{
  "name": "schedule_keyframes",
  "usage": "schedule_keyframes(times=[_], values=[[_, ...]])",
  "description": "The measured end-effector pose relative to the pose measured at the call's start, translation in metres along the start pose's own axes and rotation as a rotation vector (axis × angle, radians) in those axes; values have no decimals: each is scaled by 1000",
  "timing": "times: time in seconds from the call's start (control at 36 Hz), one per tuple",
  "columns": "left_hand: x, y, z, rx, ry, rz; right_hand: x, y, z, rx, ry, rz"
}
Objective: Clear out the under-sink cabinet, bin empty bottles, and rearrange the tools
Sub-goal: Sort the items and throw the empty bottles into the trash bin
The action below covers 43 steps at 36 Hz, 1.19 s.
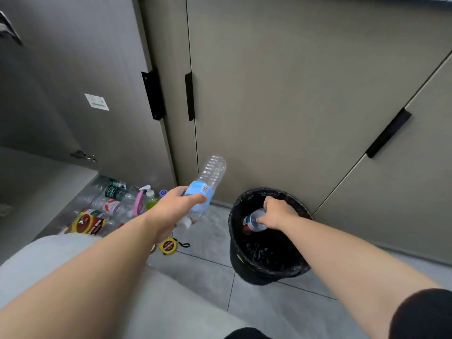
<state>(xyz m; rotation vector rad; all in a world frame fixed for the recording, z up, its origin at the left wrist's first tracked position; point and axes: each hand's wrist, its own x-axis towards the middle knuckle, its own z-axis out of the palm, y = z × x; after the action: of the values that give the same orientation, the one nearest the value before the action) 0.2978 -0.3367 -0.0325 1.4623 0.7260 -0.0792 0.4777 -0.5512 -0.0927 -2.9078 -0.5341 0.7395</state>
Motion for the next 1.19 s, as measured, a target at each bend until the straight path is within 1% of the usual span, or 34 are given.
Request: schedule_keyframes(times=[0.11,0.17,0.31,0.5,0.56,0.61,0.67,0.69,0.72,0.75,0.81,0.83,0.89,0.94,1.0,1.08,1.19], values=[[9,-6,-3,11,124,28,14,-9,22,-18,56,17],[10,-6,-5,12,153,47,21,-13,31,-16,67,11],[10,0,-9,-90,120,50,35,-17,50,56,61,-20],[18,3,-9,-87,94,102,42,-13,57,129,-4,-21],[18,4,-8,-73,100,118,41,-15,49,152,30,-9],[18,7,-6,-44,139,140,36,-19,34,239,158,-21],[15,11,-3,-6,189,154,26,-27,15,324,347,-106],[13,12,-2,14,205,164,19,-32,5,340,428,-197],[12,14,-2,31,211,179,10,-38,-5,342,475,-310],[11,15,-1,42,210,200,1,-44,-15,325,480,-434],[7,19,2,37,190,253,-18,-57,-33,250,423,-644],[5,21,3,26,172,282,-26,-64,-39,206,391,-711],[2,25,7,9,120,337,-37,-76,-47,157,336,-777],[-1,28,11,10,75,384,-43,-86,-51,148,313,-791],[-3,29,13,-13,56,396,-45,-90,-55,163,337,-782],[-5,29,14,-66,37,378,-42,-84,-63,287,312,-710],[-2,25,11,19,162,335,-34,-55,-69,389,253,-537]])
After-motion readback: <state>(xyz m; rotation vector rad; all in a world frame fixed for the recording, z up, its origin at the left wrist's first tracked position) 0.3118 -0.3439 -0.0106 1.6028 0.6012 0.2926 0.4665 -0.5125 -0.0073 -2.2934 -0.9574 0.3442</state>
